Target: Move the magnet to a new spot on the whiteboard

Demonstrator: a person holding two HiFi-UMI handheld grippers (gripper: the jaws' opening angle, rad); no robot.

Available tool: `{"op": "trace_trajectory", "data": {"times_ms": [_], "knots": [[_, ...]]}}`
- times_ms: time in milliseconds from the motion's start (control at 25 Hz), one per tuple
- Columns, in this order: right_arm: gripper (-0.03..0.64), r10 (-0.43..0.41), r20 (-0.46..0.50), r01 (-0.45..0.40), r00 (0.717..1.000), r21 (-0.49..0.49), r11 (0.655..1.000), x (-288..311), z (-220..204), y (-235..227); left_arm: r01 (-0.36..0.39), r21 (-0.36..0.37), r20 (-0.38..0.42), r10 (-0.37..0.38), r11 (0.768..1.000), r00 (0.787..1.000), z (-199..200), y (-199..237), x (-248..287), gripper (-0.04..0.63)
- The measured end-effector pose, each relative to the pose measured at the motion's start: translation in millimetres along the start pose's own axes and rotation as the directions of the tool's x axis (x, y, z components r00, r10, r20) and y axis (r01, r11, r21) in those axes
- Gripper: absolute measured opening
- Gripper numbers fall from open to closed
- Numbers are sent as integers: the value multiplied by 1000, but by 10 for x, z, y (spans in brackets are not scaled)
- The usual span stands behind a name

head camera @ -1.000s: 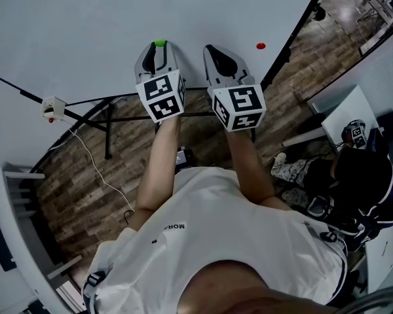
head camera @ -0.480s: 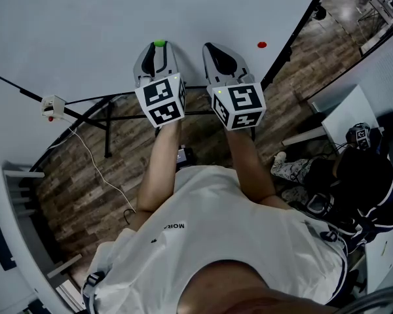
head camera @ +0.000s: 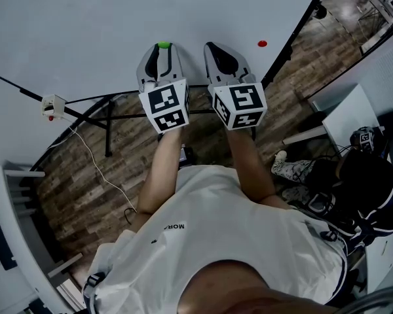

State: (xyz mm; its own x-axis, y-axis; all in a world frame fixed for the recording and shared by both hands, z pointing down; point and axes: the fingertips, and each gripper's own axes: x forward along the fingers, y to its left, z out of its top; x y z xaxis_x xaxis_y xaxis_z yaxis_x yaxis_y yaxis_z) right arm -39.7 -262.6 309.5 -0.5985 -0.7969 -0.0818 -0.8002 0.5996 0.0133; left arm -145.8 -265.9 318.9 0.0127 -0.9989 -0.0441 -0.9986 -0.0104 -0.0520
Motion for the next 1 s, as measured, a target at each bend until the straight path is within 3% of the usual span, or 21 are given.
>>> {"op": "trace_trajectory", "data": {"times_ms": [1000], "knots": [[12,-8,-10,8,1000,11,1000,-58,-96,33,35,-31,19,-35,999,999,0,-31,-263,120]]}}
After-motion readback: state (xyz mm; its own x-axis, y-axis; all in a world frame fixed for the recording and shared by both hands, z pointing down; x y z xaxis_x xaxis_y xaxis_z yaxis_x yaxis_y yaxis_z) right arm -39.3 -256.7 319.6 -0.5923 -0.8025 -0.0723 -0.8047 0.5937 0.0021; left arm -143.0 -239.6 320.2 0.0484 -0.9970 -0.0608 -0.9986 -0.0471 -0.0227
